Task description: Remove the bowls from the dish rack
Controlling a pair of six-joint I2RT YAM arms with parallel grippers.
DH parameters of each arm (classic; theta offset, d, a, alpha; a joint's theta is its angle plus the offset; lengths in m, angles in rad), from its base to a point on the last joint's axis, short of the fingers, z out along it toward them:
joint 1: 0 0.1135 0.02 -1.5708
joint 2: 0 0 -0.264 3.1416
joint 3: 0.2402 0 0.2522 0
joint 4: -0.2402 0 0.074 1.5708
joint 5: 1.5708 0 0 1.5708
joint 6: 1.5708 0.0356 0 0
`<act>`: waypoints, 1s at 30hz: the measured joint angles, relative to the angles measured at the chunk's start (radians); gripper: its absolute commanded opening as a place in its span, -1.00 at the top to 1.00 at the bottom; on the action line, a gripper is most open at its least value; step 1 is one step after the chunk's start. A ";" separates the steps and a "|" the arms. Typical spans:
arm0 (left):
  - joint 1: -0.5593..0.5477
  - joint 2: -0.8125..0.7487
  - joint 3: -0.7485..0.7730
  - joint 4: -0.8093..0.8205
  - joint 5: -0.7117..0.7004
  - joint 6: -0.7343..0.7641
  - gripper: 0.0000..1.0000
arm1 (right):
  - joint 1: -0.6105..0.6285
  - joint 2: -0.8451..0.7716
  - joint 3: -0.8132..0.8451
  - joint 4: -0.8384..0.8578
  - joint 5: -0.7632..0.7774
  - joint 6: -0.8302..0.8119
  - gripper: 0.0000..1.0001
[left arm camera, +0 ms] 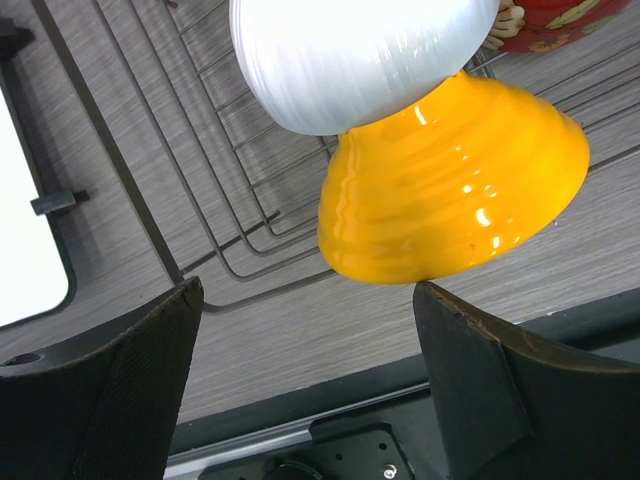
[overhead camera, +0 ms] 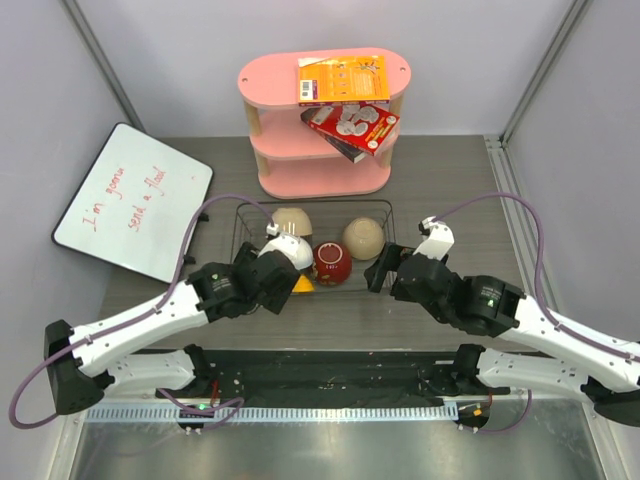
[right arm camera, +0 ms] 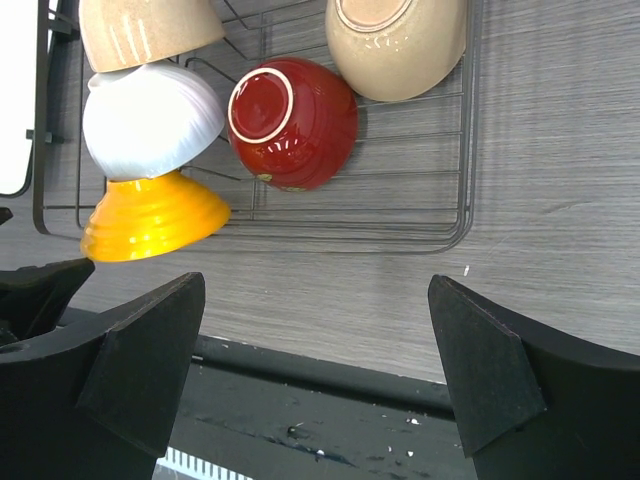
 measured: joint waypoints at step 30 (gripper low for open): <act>-0.006 0.019 -0.050 0.134 0.074 0.100 -0.06 | 0.000 0.006 0.000 -0.013 0.011 0.014 -1.00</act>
